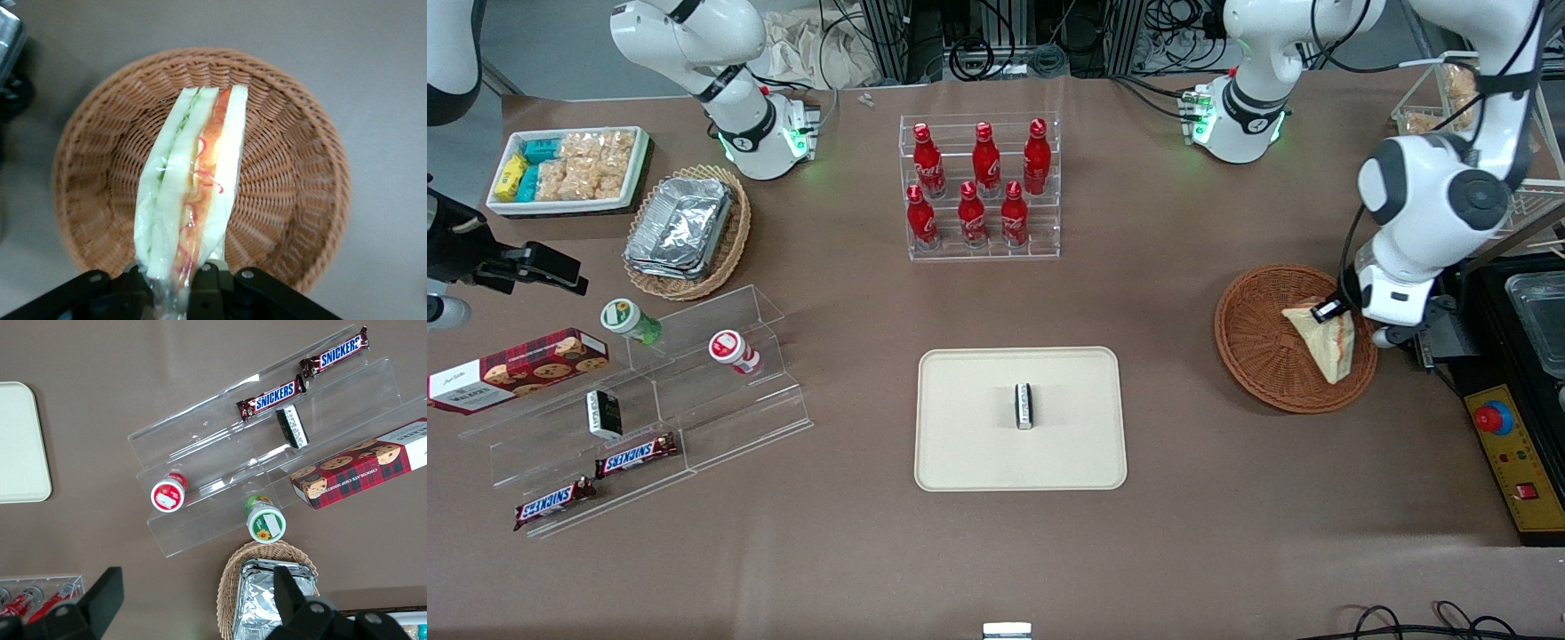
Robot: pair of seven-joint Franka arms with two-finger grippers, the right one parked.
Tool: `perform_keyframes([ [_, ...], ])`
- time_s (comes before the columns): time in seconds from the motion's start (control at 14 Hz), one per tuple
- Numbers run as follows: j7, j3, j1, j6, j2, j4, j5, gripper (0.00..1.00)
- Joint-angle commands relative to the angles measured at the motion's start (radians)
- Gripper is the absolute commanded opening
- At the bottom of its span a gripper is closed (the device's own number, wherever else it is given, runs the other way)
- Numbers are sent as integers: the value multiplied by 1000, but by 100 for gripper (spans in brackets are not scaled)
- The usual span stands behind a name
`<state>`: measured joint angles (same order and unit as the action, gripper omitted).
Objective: Place sandwich from basket to tray
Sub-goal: 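Lift the sandwich up out of the basket with the left gripper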
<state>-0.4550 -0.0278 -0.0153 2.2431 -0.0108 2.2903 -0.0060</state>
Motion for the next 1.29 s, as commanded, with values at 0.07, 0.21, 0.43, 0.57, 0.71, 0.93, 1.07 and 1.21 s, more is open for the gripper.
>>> perform_keyframes([
  [0.07, 77, 3, -8, -418, 34, -375, 14, 0],
  [0.21, 122, 5, -8, -512, 37, -481, 14, 0],
  [0.43, 134, 12, 3, -620, 61, -621, 8, 0],
  [0.57, 130, 47, 26, -683, 110, -733, -3, 0],
  [0.71, 128, 125, 28, -704, 156, -811, -5, 0],
  [0.93, 82, 267, 29, -692, 227, -845, 1, 0],
  [1.07, -11, 340, 46, -665, 277, -845, 9, 0],
  [1.21, -51, 354, 102, -584, 325, -833, 14, 0],
])
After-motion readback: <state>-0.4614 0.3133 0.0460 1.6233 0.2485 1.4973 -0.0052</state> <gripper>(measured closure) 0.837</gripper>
